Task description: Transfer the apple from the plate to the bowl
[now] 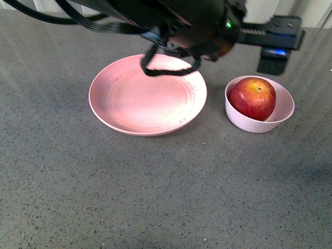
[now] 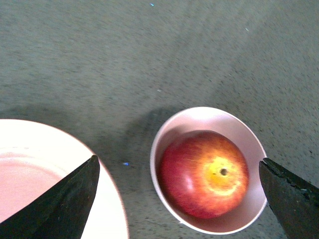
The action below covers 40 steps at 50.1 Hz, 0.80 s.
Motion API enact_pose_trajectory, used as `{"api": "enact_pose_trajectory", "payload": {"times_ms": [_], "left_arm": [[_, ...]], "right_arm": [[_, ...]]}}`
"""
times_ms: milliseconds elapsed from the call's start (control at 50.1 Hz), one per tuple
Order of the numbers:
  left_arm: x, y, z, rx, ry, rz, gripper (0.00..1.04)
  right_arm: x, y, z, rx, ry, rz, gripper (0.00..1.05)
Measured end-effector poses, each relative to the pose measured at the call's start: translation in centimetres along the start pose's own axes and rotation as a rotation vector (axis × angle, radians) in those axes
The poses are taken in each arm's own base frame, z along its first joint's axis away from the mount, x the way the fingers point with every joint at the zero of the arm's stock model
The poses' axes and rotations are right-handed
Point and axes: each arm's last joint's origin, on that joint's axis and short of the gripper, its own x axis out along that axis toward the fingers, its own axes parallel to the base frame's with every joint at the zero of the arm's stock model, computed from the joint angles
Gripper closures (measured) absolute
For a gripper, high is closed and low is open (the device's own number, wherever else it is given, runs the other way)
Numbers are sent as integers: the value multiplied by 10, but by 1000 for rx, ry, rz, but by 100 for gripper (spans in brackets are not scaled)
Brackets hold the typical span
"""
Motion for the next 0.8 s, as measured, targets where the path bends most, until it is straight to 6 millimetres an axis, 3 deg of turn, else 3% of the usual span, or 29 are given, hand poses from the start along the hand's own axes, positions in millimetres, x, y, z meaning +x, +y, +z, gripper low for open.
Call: {"api": "enact_pose_trajectory", "payload": {"times_ms": [120, 319, 519, 638, 798], "left_arm": [[-22, 37, 9, -53, -37, 85, 9], [-63, 111, 2, -156, -55, 268, 9], [-103, 140, -3, -201, -100, 342, 9], [-132, 149, -19, -74, -399, 597, 27], [-217, 141, -51, 0, -601, 657, 61]], "right_arm": [[0, 0, 0, 0, 0, 0, 9], [0, 0, 0, 0, 0, 0, 9], [0, 0, 0, 0, 0, 0, 9], [0, 0, 0, 0, 0, 3, 9], [0, 0, 0, 0, 0, 0, 9]]}}
